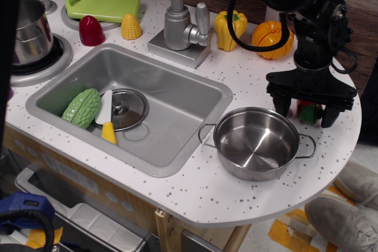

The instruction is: Put pepper in pot or pan

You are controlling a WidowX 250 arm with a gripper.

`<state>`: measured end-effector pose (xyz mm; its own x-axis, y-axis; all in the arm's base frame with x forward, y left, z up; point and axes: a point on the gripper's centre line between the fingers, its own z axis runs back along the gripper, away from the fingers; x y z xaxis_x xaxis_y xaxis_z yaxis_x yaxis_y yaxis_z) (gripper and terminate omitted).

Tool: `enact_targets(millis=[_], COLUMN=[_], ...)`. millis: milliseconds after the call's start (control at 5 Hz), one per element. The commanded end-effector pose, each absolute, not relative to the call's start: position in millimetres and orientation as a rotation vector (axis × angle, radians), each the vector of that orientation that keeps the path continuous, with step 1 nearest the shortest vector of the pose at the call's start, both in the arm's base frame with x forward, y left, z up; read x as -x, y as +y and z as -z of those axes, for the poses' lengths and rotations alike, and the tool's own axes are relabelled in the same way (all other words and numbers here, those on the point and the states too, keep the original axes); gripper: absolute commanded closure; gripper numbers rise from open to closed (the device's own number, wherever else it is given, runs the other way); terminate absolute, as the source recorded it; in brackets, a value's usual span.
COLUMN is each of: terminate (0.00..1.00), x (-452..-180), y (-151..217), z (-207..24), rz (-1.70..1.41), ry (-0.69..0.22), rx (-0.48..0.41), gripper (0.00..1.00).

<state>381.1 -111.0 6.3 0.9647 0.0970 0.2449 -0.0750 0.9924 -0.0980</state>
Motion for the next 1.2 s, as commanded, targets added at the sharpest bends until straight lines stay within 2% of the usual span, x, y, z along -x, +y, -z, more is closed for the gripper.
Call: enact_targets(millis=[0, 200, 400, 600, 800, 1000], terminate=[0.00, 0.00, 0.00, 0.00, 0.00, 0.00], x=[-392.9, -393.2, -402.2, -409.6, -401.1, -380.6], y=[-108.1, -110.2, -105.0, -99.6, -87.0, -77.6], z=[-23.8, -27.0, -56.0, -75.0, -88.9, -96.5], rz=[-0.079, -0.082, -0.049, -0.027, -0.042, -0.072], ry=[-0.317, -0.320, -0.319, -0.300, -0.283, -0.273], rx=[0.094, 0.094, 0.048, 0.024, -0.005, -0.033], gripper=[1.00, 1.00, 1.00, 1.00, 1.00, 1.00])
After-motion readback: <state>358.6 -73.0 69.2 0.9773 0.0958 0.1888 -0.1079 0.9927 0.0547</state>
